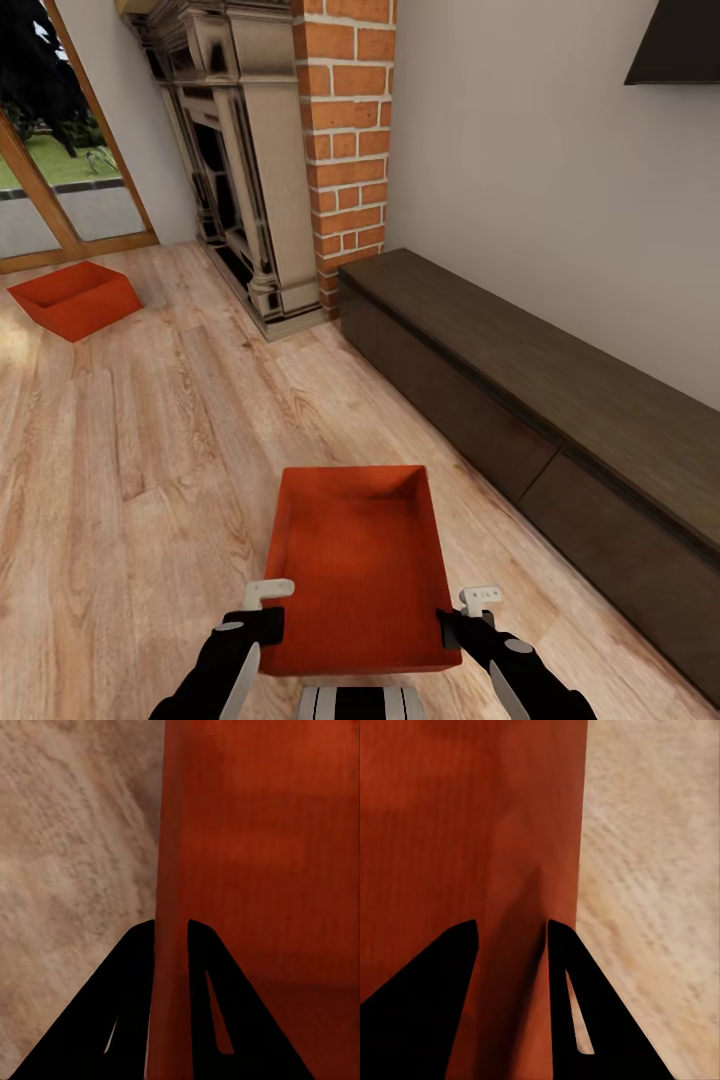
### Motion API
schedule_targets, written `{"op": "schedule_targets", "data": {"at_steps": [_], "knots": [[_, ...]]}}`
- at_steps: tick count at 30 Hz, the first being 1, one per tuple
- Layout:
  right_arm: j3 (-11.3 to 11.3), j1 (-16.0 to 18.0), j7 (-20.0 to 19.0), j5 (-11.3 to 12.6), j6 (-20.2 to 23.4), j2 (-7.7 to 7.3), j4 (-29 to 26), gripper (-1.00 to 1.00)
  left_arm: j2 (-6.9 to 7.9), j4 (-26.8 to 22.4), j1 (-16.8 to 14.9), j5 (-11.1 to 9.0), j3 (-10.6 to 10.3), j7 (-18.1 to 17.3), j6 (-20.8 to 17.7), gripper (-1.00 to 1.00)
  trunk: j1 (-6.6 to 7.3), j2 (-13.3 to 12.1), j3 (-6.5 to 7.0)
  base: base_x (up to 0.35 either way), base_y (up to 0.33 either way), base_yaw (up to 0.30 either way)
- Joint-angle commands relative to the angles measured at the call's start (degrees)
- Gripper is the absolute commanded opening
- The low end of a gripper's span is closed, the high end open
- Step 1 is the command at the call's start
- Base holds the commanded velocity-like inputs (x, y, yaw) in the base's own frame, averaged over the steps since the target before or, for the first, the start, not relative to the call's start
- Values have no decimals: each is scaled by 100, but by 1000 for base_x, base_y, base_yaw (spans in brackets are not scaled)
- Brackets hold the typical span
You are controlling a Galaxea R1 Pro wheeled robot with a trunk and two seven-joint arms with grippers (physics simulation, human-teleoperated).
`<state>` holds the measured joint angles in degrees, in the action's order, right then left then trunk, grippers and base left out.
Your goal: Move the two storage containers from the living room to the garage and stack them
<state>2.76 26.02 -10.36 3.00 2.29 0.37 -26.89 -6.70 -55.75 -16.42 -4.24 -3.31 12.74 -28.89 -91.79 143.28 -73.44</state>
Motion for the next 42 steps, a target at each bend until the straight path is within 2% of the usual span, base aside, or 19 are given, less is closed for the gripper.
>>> {"op": "schedule_targets", "data": {"at_steps": [1,7,42], "knots": [[24,0,-10,52,26,-1,-9,-100,5,-9,-2,-22,-12,-1,6,-100,1,2,-4,0,0,0],[29,0,-14,52,26,-1,-9,-100,11,-6,-2,-2,-3,-102,74,-100,1,2,-4,0,0,0],[42,0,-24,51,26,-1,-9,-100,4,3,-2,2,32,-97,103,-100,1,2,-4,0,0,0]]}}
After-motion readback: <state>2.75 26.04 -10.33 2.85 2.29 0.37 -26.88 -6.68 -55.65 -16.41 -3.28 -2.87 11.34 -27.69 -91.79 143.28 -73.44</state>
